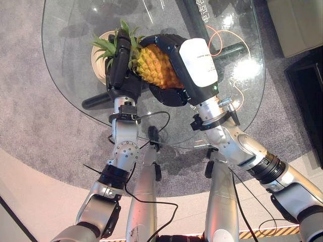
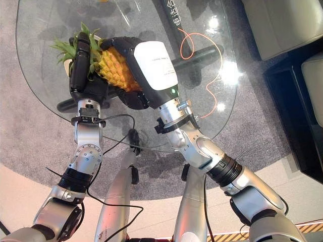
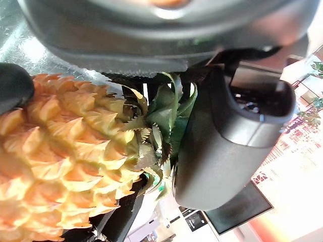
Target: Pick up the fruit to the plate
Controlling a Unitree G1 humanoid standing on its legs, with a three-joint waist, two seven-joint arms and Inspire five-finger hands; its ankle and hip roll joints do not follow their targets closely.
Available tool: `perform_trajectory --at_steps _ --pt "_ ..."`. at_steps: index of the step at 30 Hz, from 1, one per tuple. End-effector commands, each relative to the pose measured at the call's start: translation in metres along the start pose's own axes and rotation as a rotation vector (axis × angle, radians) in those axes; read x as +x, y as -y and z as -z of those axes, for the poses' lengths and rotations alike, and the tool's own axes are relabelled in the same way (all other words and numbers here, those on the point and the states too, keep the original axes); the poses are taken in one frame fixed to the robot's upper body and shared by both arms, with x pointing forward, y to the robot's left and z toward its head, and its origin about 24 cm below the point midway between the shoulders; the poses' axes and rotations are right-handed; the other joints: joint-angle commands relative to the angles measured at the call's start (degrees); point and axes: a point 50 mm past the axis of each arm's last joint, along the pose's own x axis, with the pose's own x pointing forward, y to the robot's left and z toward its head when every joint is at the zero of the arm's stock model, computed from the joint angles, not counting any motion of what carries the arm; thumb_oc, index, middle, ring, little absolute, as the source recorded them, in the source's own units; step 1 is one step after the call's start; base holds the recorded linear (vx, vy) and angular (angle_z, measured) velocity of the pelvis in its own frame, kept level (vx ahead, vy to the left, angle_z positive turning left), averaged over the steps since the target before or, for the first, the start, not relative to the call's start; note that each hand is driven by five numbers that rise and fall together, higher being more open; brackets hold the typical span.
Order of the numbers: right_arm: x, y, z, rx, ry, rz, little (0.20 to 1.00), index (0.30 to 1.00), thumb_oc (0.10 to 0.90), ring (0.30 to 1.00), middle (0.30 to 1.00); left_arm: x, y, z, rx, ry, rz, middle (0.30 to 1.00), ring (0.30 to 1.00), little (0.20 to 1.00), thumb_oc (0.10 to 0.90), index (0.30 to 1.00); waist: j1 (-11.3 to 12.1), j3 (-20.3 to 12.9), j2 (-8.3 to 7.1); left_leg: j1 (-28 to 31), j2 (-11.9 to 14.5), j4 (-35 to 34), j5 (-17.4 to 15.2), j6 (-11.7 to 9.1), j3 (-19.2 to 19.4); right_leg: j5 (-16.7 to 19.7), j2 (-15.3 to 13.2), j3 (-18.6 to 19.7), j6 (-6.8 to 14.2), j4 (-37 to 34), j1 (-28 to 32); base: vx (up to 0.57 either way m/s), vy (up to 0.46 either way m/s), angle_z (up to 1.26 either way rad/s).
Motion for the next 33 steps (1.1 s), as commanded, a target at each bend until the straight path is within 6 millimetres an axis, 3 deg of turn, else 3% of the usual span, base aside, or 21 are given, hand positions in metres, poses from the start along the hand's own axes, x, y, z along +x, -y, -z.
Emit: perform_trajectory --at_steps 1,2,24,33 --pt "0.033 0.04 -0.038 0.063 0.201 0.226 0.796 0.811 0.696 0.811 0.811 0.012 0.074 -0.018 -0.023 0.15 0.36 0.3 0.3 0.2 0.1 0.3 1.3 -1.2 -1.15 1.0 -3.5 2.6 -5.8 0.6 0.5 5.0 1.5 -5.7 -0.2 -10.2 4.1 0.0 0.0 0.0" --pt "0.033 0.04 -0.038 0.07 0.196 0.231 0.9 0.9 0.8 0.9 0.9 0.011 0.074 -0.018 -0.024 0.153 0.358 0.3 0.3 0.2 0.1 0.3 1.2 -1.2 -1.12 1.0 -3.5 2.5 -5.8 0.6 0.5 5.0 1.4 -5.7 -0.2 -10.3 4.1 0.0 0.0 0.0" --pt "0.029 0.044 -0.035 0.116 0.165 0.281 0.9 0.9 0.8 0.9 0.9 0.011 0.07 -0.025 0.005 0.211 0.322 0.3 0.3 0.2 0.1 0.3 1.0 -1.2 -0.9 0.6 -3.5 2.5 -5.4 0.6 0.6 5.2 1.5 -5.4 -0.4 -10.0 3.6 0.0 0.0 0.0" --pt "0.029 0.042 -0.031 0.11 0.151 0.27 0.9 0.9 0.8 0.9 0.9 0.013 0.063 -0.041 0.099 0.346 0.22 0.3 0.3 0.2 0.1 0.3 1.1 -1.2 -0.8 0.7 -3.4 2.4 -5.3 0.6 0.6 5.0 1.6 -5.4 -0.5 -9.8 3.5 0.0 0.0 0.0"
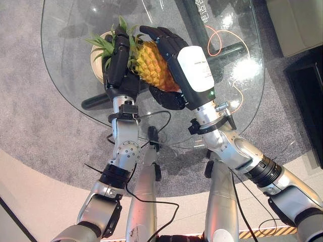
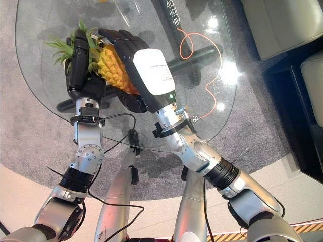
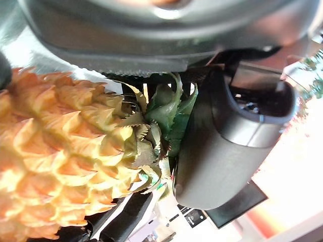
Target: Pick up the fruit to the plate
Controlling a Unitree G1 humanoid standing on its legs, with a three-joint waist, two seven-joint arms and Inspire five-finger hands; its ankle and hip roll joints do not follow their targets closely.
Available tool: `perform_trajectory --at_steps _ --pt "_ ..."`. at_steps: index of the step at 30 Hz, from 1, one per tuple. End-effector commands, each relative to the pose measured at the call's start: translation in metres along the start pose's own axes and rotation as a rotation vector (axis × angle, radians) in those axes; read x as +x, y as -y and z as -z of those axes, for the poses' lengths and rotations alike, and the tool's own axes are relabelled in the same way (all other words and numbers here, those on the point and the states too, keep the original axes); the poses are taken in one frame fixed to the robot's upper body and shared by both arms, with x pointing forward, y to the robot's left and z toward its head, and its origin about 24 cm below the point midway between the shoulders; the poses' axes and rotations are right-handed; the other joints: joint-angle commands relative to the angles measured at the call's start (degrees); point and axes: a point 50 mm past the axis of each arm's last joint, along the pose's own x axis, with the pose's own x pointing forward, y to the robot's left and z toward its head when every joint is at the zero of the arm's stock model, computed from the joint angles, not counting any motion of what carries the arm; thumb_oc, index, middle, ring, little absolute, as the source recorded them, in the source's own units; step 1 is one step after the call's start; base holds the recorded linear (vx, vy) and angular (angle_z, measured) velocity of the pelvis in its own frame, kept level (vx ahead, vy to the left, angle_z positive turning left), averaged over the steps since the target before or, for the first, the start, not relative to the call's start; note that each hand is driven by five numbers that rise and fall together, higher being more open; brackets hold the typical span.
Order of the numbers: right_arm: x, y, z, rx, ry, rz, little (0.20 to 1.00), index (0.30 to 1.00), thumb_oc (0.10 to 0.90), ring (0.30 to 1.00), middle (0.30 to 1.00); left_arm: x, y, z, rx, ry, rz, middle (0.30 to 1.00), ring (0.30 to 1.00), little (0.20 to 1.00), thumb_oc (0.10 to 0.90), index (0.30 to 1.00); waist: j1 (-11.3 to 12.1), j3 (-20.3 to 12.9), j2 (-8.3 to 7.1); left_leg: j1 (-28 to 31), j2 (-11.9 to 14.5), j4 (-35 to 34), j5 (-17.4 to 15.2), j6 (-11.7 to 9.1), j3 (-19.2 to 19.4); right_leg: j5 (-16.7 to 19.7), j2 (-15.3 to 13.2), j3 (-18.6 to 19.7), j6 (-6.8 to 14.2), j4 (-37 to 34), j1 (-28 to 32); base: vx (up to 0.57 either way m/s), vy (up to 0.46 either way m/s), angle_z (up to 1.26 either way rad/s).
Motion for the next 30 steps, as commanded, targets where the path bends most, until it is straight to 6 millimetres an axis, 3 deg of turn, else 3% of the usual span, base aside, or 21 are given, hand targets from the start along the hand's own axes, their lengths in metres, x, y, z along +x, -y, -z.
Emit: perform_trajectory --at_steps 1,6,20,30 --pt "0.033 0.05 -0.033 0.054 0.193 0.279 0.9 0.9 0.8 0.9 0.9 0.016 0.049 -0.045 -0.032 0.303 0.177 0.3 0.3 0.2 0.1 0.3 1.2 -1.2 -0.79 0.6 -3.4 2.5 -5.3 0.5 0.5 4.9 1.6 -5.4 -0.5 -9.8 3.4 0.0 0.0 0.0" --pt "0.032 0.049 -0.031 0.055 0.185 0.279 0.9 0.9 0.8 0.9 0.9 0.015 0.042 -0.052 -0.017 0.373 0.06 0.3 0.3 0.2 0.1 0.3 1.2 -1.2 -1.02 1.0 -3.4 2.6 -5.8 0.4 0.3 4.3 1.6 -5.4 -0.4 -9.4 3.9 0.0 0.0 0.0" --pt "0.036 0.051 -0.035 0.051 0.198 0.259 0.9 0.9 0.8 0.9 0.9 0.014 0.055 -0.067 0.122 0.536 -0.013 0.3 0.3 0.2 0.1 0.3 1.6 -1.2 -1.22 0.2 -3.2 2.1 -4.8 0.0 0.1 4.6 1.9 -5.7 -0.6 -9.8 3.5 0.0 0.0 0.0" --pt "0.037 0.049 -0.033 0.05 0.19 0.26 0.9 0.9 0.8 0.9 0.9 0.011 0.049 -0.071 0.062 0.577 -0.074 0.3 0.3 0.2 0.1 0.3 1.7 -1.2 -1.19 0.4 -3.3 1.6 -4.7 0.0 -0.1 4.4 2.0 -5.6 -0.6 -10.1 3.7 0.0 0.0 0.0"
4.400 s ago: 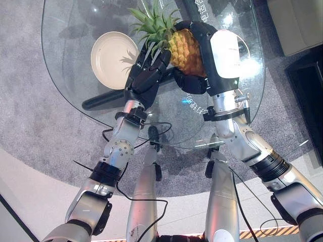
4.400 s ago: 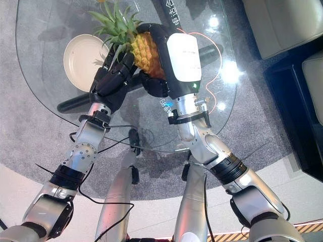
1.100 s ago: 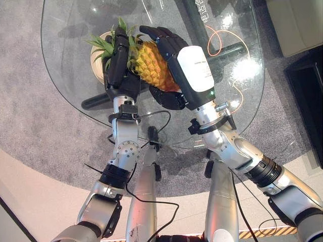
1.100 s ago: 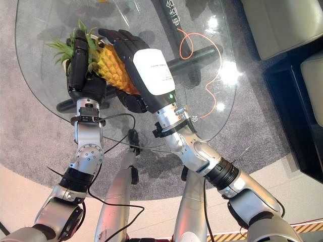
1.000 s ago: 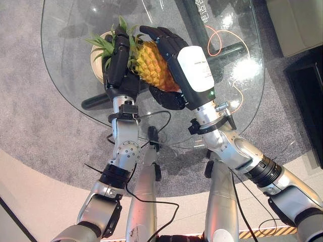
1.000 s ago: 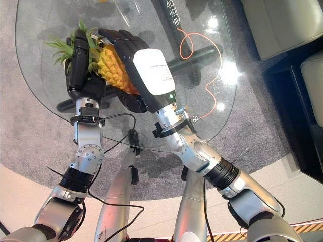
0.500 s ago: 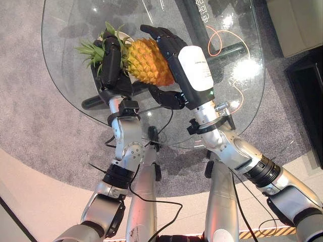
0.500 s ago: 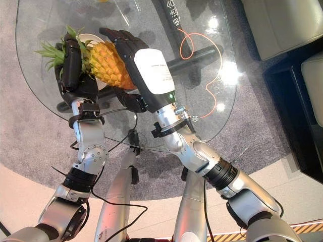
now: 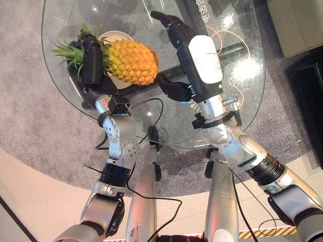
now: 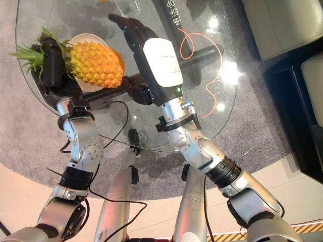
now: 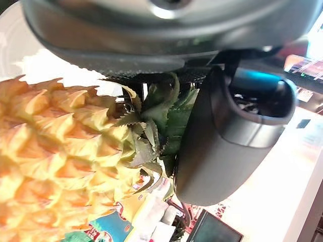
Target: Pick up the fruit to the plate
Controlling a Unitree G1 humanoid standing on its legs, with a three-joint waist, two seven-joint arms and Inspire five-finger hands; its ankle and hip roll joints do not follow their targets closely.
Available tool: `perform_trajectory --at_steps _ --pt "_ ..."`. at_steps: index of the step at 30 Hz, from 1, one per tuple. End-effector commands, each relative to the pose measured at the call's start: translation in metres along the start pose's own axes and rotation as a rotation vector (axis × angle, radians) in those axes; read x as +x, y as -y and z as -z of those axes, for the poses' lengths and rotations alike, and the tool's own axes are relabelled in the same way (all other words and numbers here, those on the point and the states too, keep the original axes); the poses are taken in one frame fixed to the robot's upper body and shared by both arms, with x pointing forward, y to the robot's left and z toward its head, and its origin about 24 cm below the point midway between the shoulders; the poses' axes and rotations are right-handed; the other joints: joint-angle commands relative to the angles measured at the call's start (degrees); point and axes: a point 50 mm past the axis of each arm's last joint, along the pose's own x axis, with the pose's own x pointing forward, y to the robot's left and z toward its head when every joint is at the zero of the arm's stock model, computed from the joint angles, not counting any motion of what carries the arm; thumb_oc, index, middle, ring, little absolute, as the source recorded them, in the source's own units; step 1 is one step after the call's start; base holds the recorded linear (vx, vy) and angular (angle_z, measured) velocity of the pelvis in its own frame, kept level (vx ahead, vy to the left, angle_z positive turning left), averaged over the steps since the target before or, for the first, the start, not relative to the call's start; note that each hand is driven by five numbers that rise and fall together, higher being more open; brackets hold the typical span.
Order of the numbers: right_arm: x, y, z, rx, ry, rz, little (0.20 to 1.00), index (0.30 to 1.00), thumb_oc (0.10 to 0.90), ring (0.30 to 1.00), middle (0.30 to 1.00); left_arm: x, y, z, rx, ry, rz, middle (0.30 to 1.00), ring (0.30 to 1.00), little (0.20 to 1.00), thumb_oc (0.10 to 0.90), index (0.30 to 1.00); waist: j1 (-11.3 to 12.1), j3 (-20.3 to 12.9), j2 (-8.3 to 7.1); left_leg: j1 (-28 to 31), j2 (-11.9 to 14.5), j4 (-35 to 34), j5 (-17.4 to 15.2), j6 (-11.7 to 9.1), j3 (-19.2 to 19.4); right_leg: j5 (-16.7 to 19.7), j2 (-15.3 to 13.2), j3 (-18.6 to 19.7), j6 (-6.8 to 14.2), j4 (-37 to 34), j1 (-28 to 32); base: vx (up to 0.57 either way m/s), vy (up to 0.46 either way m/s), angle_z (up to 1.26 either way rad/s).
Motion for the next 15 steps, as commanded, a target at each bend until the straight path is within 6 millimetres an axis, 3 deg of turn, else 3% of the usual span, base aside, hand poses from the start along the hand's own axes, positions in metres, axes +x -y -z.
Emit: perform_trajectory --at_steps 1,10,15 --pt "0.031 0.029 -0.043 0.065 0.224 0.183 0.9 0.9 0.8 0.9 0.9 0.008 0.053 -0.047 -0.171 0.288 0.213 0.3 0.3 0.2 0.1 0.3 1.6 -1.2 -1.19 0.3 -3.3 1.5 -4.6 0.0 -0.1 4.6 2.1 -5.6 -0.6 -10.2 3.6 0.0 0.0 0.0" --pt "0.029 0.029 -0.025 0.078 0.104 0.235 0.9 0.9 0.8 0.9 0.9 0.008 0.053 -0.053 -0.118 0.381 0.153 0.3 0.3 0.2 0.1 0.3 1.3 -1.2 -1.32 0.2 -3.2 1.6 -4.6 -0.2 0.0 4.6 2.1 -5.4 -0.6 -10.2 3.6 0.0 0.0 0.0" --pt "0.02 0.031 0.006 0.112 -0.075 0.347 0.9 0.9 0.8 0.9 0.9 0.012 0.055 -0.054 0.002 0.483 0.13 0.3 0.3 0.2 0.1 0.3 0.5 -1.2 -1.45 0.3 -2.9 1.6 -4.8 -0.3 0.3 4.3 2.3 -4.8 -0.8 -9.9 3.2 0.0 0.035 0.0"
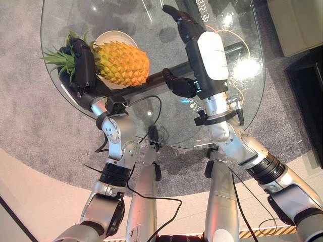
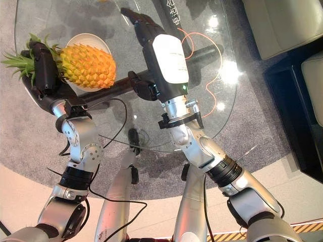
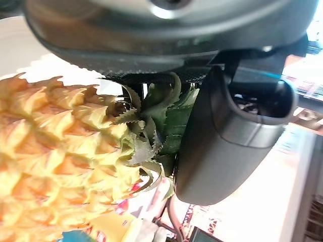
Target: Pick up the fruit to the plate
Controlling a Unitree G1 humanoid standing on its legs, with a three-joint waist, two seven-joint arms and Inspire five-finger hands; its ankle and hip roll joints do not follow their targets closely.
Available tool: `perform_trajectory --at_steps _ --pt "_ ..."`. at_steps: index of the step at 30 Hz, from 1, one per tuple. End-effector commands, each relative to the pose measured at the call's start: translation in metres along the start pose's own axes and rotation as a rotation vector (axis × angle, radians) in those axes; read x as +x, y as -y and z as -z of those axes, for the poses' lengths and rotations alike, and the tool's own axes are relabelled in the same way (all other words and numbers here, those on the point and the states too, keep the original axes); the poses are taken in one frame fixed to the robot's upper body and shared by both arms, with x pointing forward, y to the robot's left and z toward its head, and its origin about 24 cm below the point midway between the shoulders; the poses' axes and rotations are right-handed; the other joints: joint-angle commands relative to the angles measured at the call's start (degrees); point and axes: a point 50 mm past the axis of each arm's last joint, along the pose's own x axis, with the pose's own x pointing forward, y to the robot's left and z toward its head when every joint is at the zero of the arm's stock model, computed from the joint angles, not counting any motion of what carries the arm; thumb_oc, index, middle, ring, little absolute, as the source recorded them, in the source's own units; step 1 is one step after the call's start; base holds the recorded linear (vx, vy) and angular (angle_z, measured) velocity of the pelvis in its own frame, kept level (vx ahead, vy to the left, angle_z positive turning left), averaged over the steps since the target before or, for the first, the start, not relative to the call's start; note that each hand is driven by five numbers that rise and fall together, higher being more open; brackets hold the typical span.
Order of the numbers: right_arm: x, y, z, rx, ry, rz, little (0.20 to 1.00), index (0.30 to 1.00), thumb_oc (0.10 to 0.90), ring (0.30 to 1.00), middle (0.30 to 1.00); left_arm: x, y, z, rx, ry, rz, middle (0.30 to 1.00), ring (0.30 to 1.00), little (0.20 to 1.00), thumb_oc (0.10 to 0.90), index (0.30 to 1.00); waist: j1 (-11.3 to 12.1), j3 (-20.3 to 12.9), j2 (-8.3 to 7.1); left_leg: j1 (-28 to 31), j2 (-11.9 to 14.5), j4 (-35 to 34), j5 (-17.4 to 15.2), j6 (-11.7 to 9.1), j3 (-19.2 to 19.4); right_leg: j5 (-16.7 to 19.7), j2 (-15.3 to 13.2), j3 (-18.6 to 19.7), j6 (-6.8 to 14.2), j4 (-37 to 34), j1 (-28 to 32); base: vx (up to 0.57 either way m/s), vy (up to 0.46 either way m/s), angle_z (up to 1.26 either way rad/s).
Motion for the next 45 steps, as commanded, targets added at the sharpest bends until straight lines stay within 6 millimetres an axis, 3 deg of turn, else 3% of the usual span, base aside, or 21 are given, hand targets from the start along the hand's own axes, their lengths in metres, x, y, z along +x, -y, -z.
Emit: perform_trajectory --at_steps 1,6,15,23,30,38,45 --pt "0.021 0.031 -0.014 0.115 0.043 0.285 0.9 0.9 0.8 0.9 0.9 0.017 0.052 -0.049 -0.094 0.374 0.2 0.3 0.3 0.2 0.1 0.3 0.4 -1.2 -1.41 0.4 -2.8 1.7 -4.8 -0.4 0.4 4.3 2.3 -4.7 -0.8 -9.7 3.2 0.0 0.042 0.0" --pt "0.013 0.039 0.015 0.091 -0.081 0.385 0.9 0.9 0.8 0.9 0.9 0.027 0.051 -0.051 0.005 0.469 0.183 0.3 0.3 0.2 0.1 0.3 -0.4 -1.2 -1.47 0.5 -2.5 1.7 -4.9 -0.5 0.9 4.2 2.4 -4.2 -0.8 -9.3 2.8 0.01 0.04 -0.01" --pt "-0.017 0.065 0.084 -0.121 -0.367 0.532 0.9 0.9 0.8 0.9 0.9 0.053 0.041 -0.058 0.195 0.631 0.117 0.3 0.3 0.2 0.1 0.3 -2.2 -1.2 -1.47 1.1 -1.8 2.3 -6.1 -0.7 1.7 3.2 2.8 -2.9 -0.7 -8.0 2.3 0.0 0.047 -0.03" --pt "-0.057 0.083 0.143 -0.172 -0.666 0.614 0.9 0.9 0.8 0.9 0.9 0.086 0.046 -0.073 0.343 0.734 0.054 0.3 0.3 0.2 0.1 0.3 -3.5 -1.2 -1.91 0.6 -1.0 2.8 -6.6 -1.0 2.3 2.5 3.6 -2.3 -1.1 -7.6 1.6 -0.01 0.016 -0.08" --pt "-0.113 0.086 0.191 -0.17 -1.001 0.572 0.9 0.9 0.8 0.9 0.9 0.113 0.062 -0.086 0.448 0.766 0.031 0.3 0.3 0.2 0.1 0.3 -4.2 -1.2 -2.68 0.0 0.0 4.0 -7.0 -1.3 2.9 2.3 4.0 -2.3 -1.7 -7.4 1.4 0.0 -0.006 -0.01" --pt "-0.181 0.079 0.218 -0.197 -1.278 0.377 0.9 0.9 0.8 0.9 0.9 0.126 0.067 -0.086 0.542 0.75 0.009 0.3 0.3 0.2 0.1 0.3 -4.2 -1.2 -3.5 -0.9 0.6 5.8 -7.5 -1.2 2.6 2.3 4.4 -2.4 -2.0 -6.9 1.2 0.0 -0.023 -0.01" --pt "-0.201 0.064 0.219 -0.154 -1.372 0.208 0.9 0.9 0.8 0.9 0.9 0.131 0.066 -0.084 0.578 0.722 -0.009 0.3 0.3 0.2 0.1 0.3 -4.7 -1.2 -4.1 -1.3 0.7 6.6 -7.7 -1.2 2.4 2.3 4.8 -2.1 -2.2 -6.4 0.8 0.0 0.0 0.0"
